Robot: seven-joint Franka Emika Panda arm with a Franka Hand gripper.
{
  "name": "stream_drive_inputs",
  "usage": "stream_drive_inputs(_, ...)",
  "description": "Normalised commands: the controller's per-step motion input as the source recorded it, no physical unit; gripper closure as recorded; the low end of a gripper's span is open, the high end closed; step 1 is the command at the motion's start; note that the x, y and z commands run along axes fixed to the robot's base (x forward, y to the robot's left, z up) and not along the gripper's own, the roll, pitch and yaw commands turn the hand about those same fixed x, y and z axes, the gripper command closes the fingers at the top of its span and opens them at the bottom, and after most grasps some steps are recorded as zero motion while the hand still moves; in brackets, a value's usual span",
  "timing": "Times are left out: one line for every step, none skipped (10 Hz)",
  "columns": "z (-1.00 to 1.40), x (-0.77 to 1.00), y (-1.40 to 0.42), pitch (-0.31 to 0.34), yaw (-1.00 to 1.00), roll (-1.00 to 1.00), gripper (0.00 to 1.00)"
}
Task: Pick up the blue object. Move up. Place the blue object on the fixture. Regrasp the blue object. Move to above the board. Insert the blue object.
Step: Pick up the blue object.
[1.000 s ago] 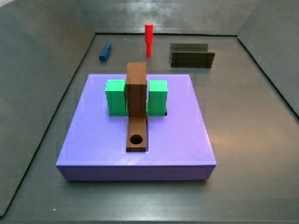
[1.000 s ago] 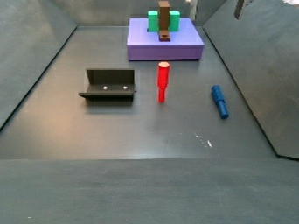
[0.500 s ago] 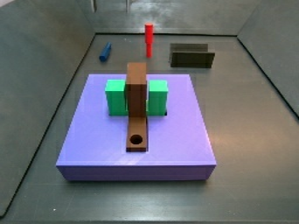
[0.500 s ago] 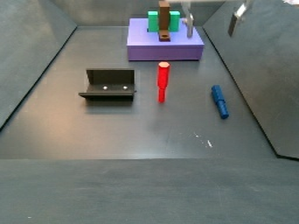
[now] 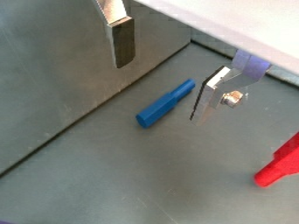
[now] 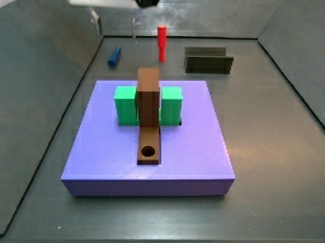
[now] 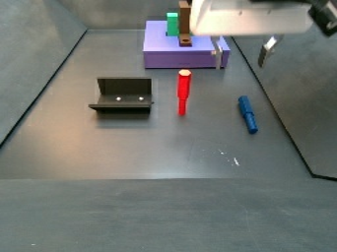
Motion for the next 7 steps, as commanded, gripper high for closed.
stream_drive_inputs(-0.47, 0.0, 0.06, -0.05, 0.0, 0.2, 0.0)
stream_drive_inputs(-0.48, 0.0, 0.07, -0.05, 0.0, 0.22, 0.0)
stream_drive_inputs(-0.48, -0.05, 0.05, -0.046, -0.02, 0.21, 0.0)
stream_drive_inputs(-0.49, -0.05, 0.05, -0.047, -0.03, 0.19, 0.0)
stream_drive_inputs(-0.48, -0.07, 0.07, -0.05, -0.05, 0.18, 0.0)
stream_drive_inputs(-0.41, -0.09, 0.11, -0.046, -0.09, 0.16, 0.0)
stream_drive_inputs(-0.33, -0.13, 0.14, -0.043, -0.12, 0.14, 0.0)
